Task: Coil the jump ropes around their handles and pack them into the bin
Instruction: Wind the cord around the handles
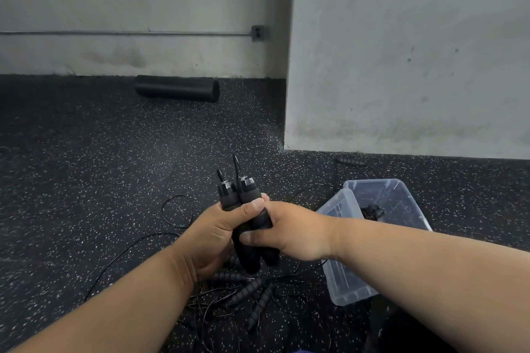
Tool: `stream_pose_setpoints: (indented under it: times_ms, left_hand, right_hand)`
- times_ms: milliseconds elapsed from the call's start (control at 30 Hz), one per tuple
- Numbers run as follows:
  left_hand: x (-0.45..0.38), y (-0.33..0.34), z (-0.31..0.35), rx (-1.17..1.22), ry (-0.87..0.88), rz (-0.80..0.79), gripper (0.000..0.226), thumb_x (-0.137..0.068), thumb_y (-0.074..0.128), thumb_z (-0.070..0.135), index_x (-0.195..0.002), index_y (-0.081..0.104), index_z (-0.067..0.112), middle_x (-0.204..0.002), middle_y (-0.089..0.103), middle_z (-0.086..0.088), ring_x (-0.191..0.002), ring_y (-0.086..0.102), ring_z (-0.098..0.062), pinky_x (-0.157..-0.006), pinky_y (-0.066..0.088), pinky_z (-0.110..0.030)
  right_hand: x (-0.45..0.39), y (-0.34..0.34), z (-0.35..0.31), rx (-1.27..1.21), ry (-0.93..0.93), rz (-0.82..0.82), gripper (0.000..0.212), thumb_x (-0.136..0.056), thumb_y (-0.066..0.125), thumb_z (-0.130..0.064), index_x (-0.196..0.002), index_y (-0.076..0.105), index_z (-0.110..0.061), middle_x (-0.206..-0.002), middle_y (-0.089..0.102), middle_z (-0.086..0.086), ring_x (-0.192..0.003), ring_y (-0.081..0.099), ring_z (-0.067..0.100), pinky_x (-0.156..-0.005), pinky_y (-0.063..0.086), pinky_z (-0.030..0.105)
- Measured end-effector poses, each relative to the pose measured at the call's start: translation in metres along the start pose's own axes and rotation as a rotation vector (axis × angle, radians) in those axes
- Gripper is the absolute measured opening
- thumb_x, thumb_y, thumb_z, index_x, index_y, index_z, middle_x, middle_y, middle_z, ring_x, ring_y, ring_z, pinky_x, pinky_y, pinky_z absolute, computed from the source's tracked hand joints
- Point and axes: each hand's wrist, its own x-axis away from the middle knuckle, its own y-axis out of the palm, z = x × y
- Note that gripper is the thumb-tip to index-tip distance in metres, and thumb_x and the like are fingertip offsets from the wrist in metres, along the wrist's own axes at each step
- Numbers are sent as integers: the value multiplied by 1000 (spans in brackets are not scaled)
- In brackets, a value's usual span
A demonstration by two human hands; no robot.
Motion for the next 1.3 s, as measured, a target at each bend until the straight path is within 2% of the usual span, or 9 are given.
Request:
stream_pose_setpoints:
  times_ms: [233,367,467,533,633,867,1100,1167,1300]
  left_hand:
    - [8,1,17,-596,63,123,29,-77,90,28,-99,77,14,-88,81,-4,-83,78,-22,-73,64,-32]
    - [16,-1,25,-844,-38,99,25,-79,93,29,-95,75,21,-83,80,1,-75,78,-18,-67,62,-29]
    - [20,1,24,-917,-63,-13,29,-77,94,29,-96,73,20,-84,79,0,-76,76,-16,-72,62,-33]
    - [22,1,26,-940,-58,-43,31,-77,94,27,-97,72,20,-86,79,-1,-77,76,-17,-72,61,-33]
    - [27,1,35,-810,-20,-39,24,-80,91,14,-97,74,18,-84,78,-5,-74,74,-20,-66,61,-30]
    - [39,-6,51,-307,79,-24,60,-63,87,21,-116,66,2,-99,76,-24,-84,74,-29,-71,63,-34]
    - [39,-7,47,-249,129,-25,36,-64,87,29,-97,81,15,-105,75,-17,-94,71,-25,-81,60,-35]
    - [40,-5,45,-198,136,-43,24,-71,81,27,-94,84,20,-106,73,-15,-95,67,-25,-80,59,-35]
    - [41,4,48,49,187,-44,23,-80,71,27,-101,80,19,-104,74,-9,-86,71,-20,-77,62,-39]
  right_hand:
    - [14,-50,-8,610,270,-143,43,-90,73,-49,-127,60,-31,-86,66,-11,-68,57,-2,-65,45,20]
    - [12,-73,-8,544,45,312,62,-90,71,-32,-144,44,-45,-141,54,-10,-117,59,5,-105,47,28]
    - [8,-65,-15,592,-153,184,80,-87,69,-14,-151,36,-51,-159,36,-10,-138,39,-3,-117,30,26]
    - [4,-55,-14,533,-113,69,62,-89,62,-5,-138,56,-43,-149,51,-7,-110,52,-16,-103,42,22]
    - [-6,-50,-2,199,28,19,21,-95,57,-10,-99,71,-25,-89,70,1,-68,55,9,-67,47,33]
    - [-11,-47,2,-625,57,-34,12,-81,50,-25,-84,58,-17,-75,52,3,-77,54,21,-83,49,39]
    - [-13,-45,-2,-298,24,290,35,-109,48,-40,-104,74,-18,-89,74,2,-83,65,13,-80,50,29]
    - [-15,-41,-3,-225,38,362,37,-106,49,-50,-110,77,-26,-100,78,-1,-86,63,18,-83,53,44]
    - [-16,-26,-5,-180,65,379,22,-109,50,-42,-116,71,-37,-91,65,10,-74,49,23,-58,41,38]
